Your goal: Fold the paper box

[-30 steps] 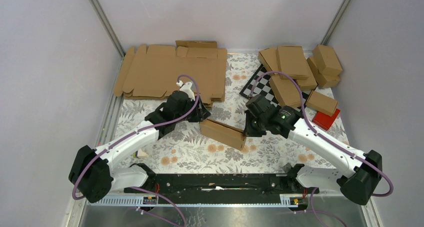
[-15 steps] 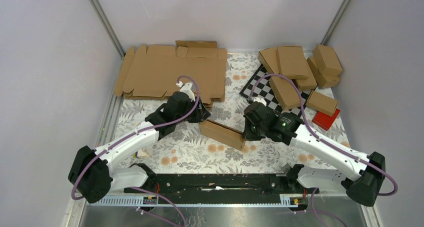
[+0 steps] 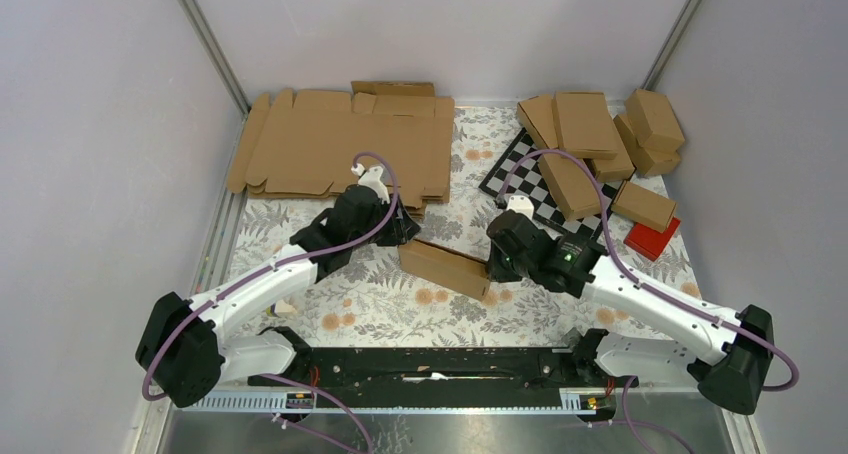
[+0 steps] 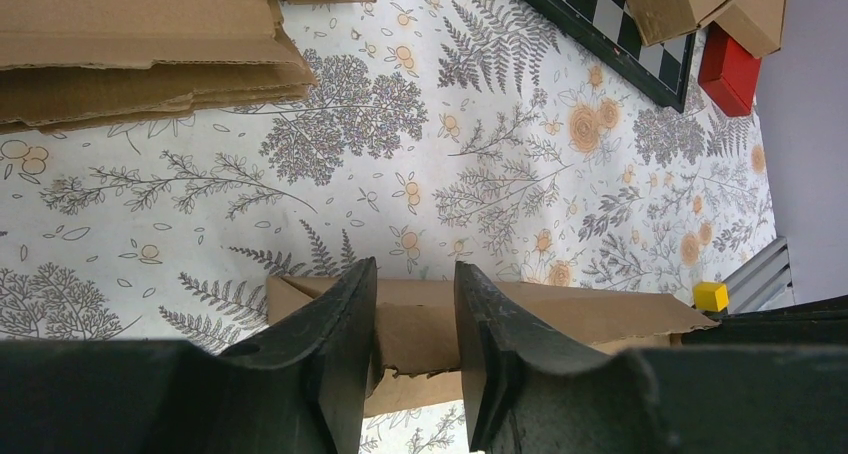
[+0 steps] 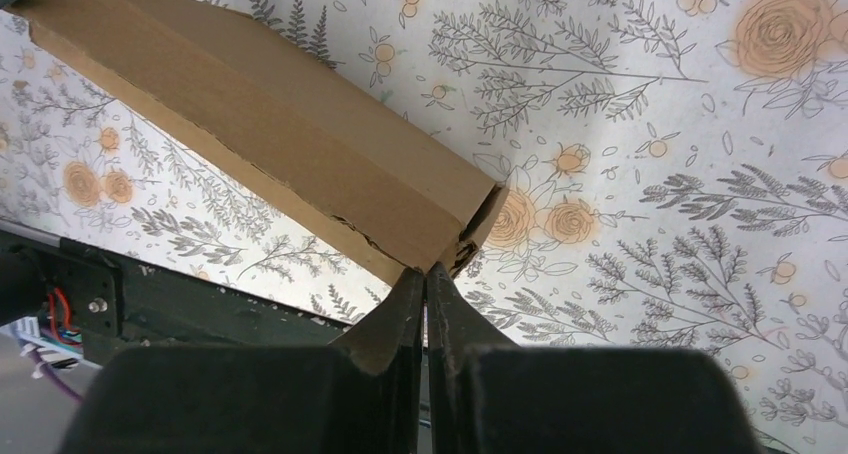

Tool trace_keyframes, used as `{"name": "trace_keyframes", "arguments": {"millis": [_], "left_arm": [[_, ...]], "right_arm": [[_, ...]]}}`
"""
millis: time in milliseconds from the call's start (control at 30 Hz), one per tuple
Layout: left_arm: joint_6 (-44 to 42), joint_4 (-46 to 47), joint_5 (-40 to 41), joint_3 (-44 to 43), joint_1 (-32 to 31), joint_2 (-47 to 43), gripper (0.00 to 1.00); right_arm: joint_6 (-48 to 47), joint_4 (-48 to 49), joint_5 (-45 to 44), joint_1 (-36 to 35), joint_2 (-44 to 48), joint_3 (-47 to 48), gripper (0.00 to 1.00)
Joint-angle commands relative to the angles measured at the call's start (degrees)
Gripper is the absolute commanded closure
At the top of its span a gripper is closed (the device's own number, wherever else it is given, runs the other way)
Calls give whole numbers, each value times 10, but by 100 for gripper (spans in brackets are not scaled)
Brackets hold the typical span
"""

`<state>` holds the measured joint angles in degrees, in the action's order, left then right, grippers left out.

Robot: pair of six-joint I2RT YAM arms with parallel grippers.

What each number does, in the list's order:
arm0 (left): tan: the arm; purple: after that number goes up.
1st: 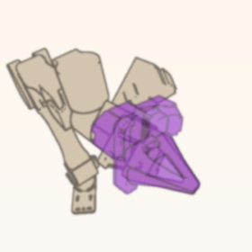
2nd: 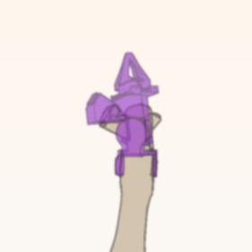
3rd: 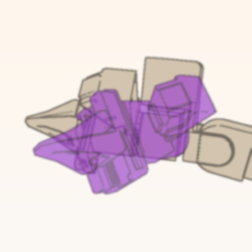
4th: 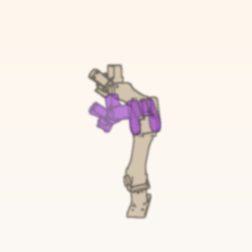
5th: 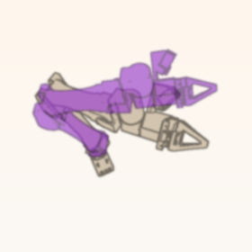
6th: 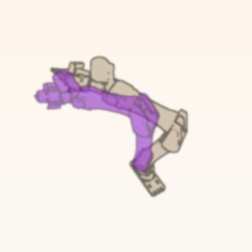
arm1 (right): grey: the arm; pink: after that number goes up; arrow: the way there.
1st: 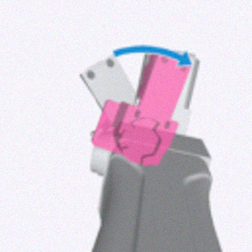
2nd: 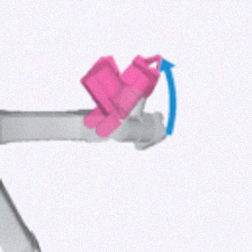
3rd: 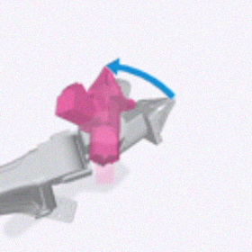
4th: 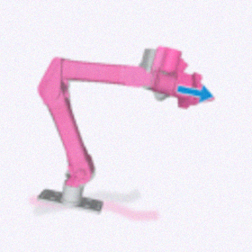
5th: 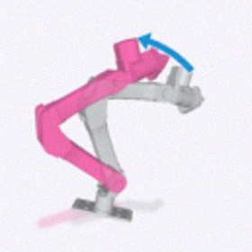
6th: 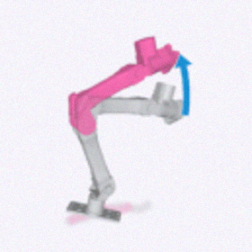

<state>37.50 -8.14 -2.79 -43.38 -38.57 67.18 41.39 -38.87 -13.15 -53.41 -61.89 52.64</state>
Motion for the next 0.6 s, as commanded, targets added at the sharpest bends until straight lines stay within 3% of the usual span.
{"name": "trace_keyframes", "arguments": {"millis": [0,200,433,567], "left_arm": [[4,19,4,11,-6,-13,65],[7,22,7,14,-8,-14,66],[6,21,10,14,-9,-16,65],[7,21,11,14,-10,-15,66]], "right_arm": [[-11,-20,-18,-18,-27,-13,98],[-32,-37,-32,-30,-42,-3,93],[-71,-58,-27,-30,-11,38,68],[-110,-84,-1,-30,-16,73,49]]}}
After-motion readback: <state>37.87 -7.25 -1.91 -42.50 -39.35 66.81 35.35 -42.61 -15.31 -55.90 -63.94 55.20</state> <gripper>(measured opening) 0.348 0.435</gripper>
